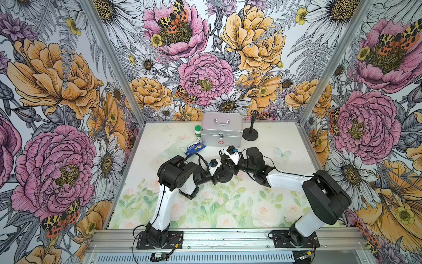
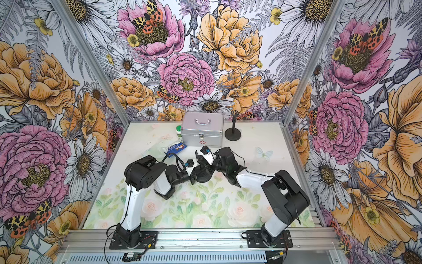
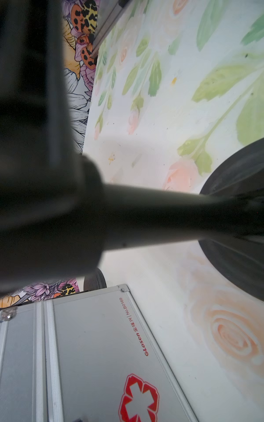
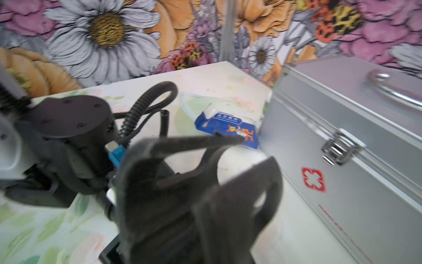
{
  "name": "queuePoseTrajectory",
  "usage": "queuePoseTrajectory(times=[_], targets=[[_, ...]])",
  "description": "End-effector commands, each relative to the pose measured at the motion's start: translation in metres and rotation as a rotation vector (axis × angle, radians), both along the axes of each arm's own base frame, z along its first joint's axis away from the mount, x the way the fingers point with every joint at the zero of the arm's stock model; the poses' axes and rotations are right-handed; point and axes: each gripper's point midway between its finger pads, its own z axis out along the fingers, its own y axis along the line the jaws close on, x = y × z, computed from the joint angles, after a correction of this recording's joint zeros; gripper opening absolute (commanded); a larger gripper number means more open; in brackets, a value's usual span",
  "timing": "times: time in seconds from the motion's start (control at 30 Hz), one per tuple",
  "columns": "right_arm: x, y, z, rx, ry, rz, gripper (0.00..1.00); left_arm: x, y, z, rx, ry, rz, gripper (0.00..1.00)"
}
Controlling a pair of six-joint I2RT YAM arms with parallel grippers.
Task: Assemble a microphone stand
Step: Screw the microphone stand pole into the microphone stand base.
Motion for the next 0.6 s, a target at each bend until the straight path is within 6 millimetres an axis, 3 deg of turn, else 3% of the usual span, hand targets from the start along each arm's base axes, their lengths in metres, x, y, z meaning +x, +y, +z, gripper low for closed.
queuePoseTrajectory(times=[0.0,0.1,0.2,0.33,0.43,0.57], targets=[[0.023,-0.058,-0.061,-0.054,0.059,-0.520,0.00,-0.018,0.000,-0.045,0.072,0.124,-0.022,0.21],[0.012,-0.035,-0.070,-0.028,0.090,-0.376,0.03,-0.020,0.000,-0.048,0.074,0.135,-0.026,0.21],[-0.005,-0.010,-0.052,-0.065,0.011,-0.142,0.21,-0.020,-0.002,-0.047,0.066,0.135,-0.037,0.21],[-0.020,-0.007,-0.022,-0.123,-0.110,0.106,0.44,-0.020,0.000,-0.046,0.075,0.125,-0.029,0.21],[-0.026,-0.009,-0.010,-0.096,-0.022,0.311,0.48,-0.019,-0.001,-0.043,0.069,0.118,-0.031,0.21],[-0.031,-0.013,-0.012,-0.182,0.009,0.472,0.48,-0.021,0.001,-0.044,0.075,0.117,-0.029,0.21]])
